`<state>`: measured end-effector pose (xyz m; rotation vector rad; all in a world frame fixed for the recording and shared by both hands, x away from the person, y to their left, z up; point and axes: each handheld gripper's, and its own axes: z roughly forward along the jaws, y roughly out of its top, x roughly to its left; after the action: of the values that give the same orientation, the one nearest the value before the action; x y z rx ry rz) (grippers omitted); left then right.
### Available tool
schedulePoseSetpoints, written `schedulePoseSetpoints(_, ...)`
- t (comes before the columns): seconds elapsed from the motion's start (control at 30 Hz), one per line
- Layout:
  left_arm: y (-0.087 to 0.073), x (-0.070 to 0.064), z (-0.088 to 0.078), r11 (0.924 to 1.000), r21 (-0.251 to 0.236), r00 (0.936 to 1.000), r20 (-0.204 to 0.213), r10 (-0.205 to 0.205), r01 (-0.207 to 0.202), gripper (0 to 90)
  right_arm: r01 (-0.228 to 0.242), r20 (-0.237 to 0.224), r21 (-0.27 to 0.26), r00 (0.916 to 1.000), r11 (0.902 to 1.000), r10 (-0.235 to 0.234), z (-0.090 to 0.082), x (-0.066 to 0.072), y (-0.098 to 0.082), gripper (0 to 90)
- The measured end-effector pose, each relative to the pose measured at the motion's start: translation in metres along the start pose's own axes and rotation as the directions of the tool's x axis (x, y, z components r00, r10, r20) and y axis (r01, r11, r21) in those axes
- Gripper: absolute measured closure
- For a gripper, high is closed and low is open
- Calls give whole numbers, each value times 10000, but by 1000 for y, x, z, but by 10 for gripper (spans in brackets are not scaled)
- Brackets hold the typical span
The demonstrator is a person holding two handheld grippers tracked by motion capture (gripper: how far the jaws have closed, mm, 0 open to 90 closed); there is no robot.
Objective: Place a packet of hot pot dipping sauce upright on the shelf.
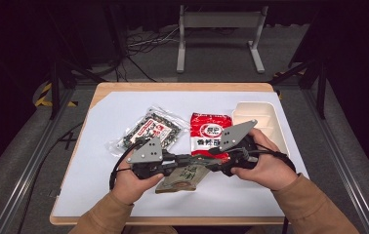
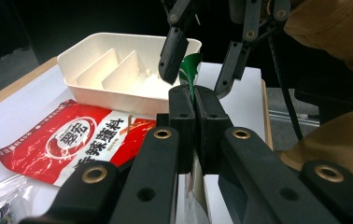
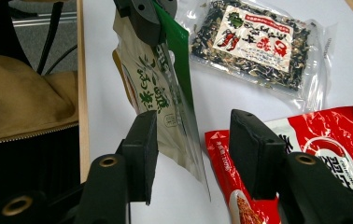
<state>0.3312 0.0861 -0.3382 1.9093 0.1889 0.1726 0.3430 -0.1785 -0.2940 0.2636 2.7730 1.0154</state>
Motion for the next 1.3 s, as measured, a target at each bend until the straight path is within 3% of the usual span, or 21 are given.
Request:
schedulePoseSetpoints(0.3, 0, -2, 2, 9999, -139, 9999, 144, 58, -56, 869, 96, -350, 408, 9994, 9991, -82, 10, 3, 3, 658)
schedulePoseSetpoints(0.6, 0, -4, 3, 9998, -104, 9997, 205, 160, -158, 868, 315, -613, 694, 9977, 9971, -273, 22, 4, 7, 709)
schedulePoseSetpoints(0.77, -1, -4, 4, 9999, -81, 9996, 229, 151, -150, 865, 398, -791, 943, 9963, 9947, -324, 25, 5, 8, 864)
schedulePoseSetpoints(0.93, -5, 0, 5, 9999, -99, 9990, 448, -74, 79, 850, 280, -869, 1082, 9960, 9937, -186, 25, 6, 8, 896)
schedulePoseSetpoints(1.17, -6, 1, 5, 9994, -311, 9992, 370, -164, 175, 755, -179, -1046, 1148, 9941, 9932, 300, 19, 4, 8, 899)
schedulePoseSetpoints(1.3, -6, 2, 3, 9989, -360, 9992, 281, -290, 300, 664, -155, -937, 1258, 9952, 9919, 275, 15, 3, 9, 899)
